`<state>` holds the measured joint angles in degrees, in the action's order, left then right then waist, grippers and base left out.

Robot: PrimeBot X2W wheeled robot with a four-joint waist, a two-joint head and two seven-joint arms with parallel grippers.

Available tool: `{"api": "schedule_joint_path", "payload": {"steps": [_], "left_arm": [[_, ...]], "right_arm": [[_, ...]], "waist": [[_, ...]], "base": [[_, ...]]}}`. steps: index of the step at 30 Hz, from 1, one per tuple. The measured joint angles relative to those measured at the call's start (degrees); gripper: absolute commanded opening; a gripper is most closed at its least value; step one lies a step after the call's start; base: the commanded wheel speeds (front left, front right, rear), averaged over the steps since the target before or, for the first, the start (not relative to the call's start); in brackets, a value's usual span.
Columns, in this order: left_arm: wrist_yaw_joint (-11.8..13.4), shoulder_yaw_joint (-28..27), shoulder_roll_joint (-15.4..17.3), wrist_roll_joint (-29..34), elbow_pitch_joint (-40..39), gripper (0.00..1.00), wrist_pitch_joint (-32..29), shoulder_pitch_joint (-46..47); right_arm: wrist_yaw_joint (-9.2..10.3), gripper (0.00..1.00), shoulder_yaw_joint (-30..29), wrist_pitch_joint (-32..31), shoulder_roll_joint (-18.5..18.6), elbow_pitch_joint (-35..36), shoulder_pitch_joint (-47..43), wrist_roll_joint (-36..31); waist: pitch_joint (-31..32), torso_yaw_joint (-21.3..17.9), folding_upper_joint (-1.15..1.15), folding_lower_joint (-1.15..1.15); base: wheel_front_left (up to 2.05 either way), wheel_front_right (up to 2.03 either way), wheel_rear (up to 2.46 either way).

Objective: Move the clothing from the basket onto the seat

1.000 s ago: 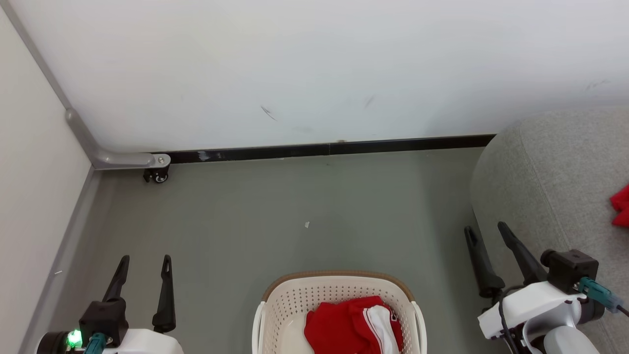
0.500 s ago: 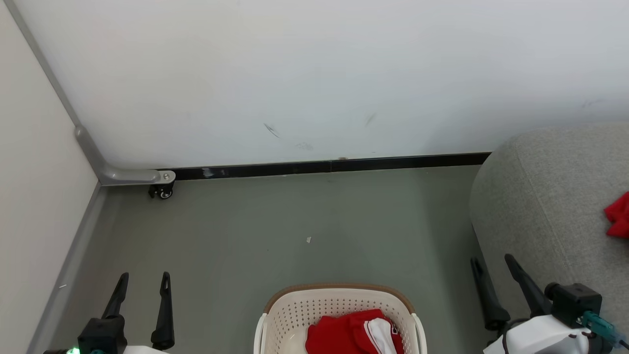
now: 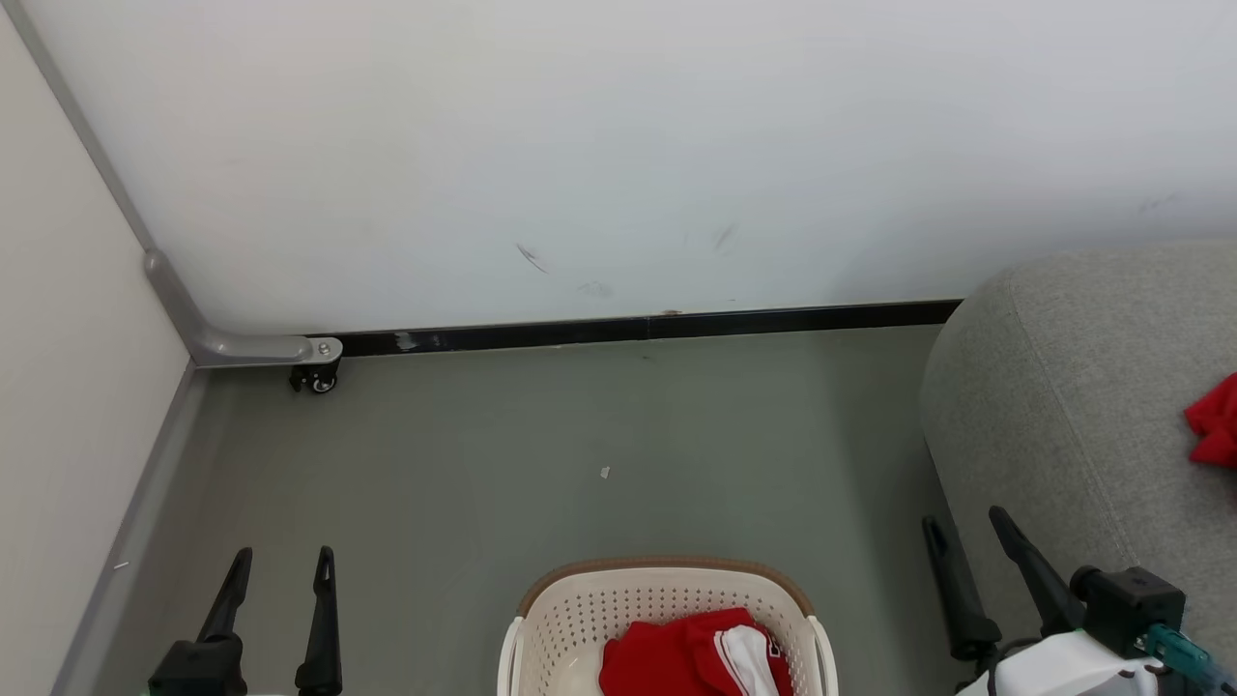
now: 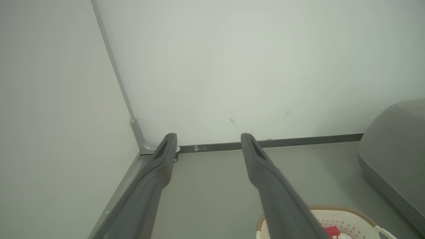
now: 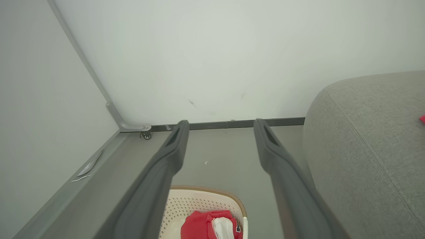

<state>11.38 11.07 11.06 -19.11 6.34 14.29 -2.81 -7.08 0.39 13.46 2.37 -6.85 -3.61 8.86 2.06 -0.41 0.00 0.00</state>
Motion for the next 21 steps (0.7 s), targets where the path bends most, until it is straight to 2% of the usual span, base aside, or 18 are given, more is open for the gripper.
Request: {"api": "schedule_joint_path", "payload": {"steps": [12,21], "left_arm": [[-0.56,0.25,-0.23,0.0,-0.71,1.0,0.0,-0.18],[-2.0,1.26,0.16,0.45,-0.68,1.0,0.0,-0.1]], "right_arm": [[0.0,1.0,0.41,-0.94,-0.07,2.65,-1.07,-0.45],[0.0,1.0,0.29,-0.94,-0.08,4.36,-1.08,-0.37]], "waist": [[-0.37,0.17,0.0,0.0],[-1.23,-0.11,0.0,0.0]], "base": [[0.0,0.0,0.0],[0.0,0.0,0.0]]}}
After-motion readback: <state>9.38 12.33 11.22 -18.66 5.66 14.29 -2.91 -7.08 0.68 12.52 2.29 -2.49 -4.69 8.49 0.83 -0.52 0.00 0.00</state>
